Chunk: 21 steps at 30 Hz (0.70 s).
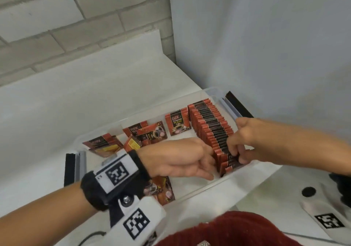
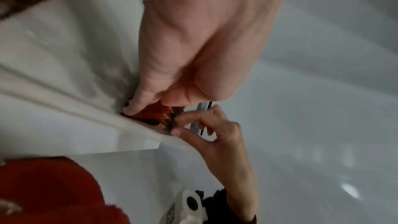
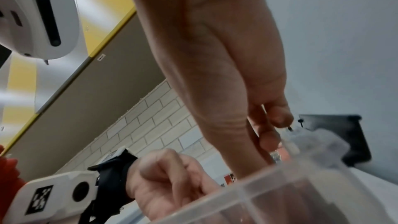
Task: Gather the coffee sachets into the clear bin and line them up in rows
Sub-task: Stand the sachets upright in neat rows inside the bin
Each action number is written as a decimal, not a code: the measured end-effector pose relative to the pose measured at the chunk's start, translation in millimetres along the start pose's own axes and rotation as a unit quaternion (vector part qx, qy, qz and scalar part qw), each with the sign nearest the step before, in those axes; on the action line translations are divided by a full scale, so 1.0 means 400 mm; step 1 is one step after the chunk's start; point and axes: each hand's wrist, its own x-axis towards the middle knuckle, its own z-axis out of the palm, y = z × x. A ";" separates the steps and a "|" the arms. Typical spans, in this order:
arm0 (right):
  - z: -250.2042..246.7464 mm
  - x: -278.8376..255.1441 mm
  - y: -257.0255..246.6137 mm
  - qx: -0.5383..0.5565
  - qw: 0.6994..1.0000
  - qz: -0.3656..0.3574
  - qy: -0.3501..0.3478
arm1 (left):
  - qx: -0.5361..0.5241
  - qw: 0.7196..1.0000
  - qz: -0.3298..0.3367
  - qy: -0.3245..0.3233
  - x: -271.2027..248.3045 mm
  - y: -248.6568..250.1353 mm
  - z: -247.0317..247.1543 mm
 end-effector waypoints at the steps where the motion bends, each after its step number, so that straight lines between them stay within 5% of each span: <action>1: 0.002 0.003 0.000 0.001 1.000 -0.009 -0.002 | -0.009 1.000 0.002 0.011 0.005 -0.006 0.006; 4: -0.006 -0.002 -0.002 0.023 0.999 -0.028 -0.017 | -0.006 0.999 0.021 0.048 0.003 -0.019 0.016; 9: -0.004 -0.001 0.003 0.021 0.998 -0.015 0.062 | -0.054 0.997 0.028 0.041 -0.001 -0.026 0.017; 21: 0.015 -0.008 0.021 0.007 1.000 -0.018 -0.005 | -0.075 0.995 0.026 0.055 0.011 -0.039 0.020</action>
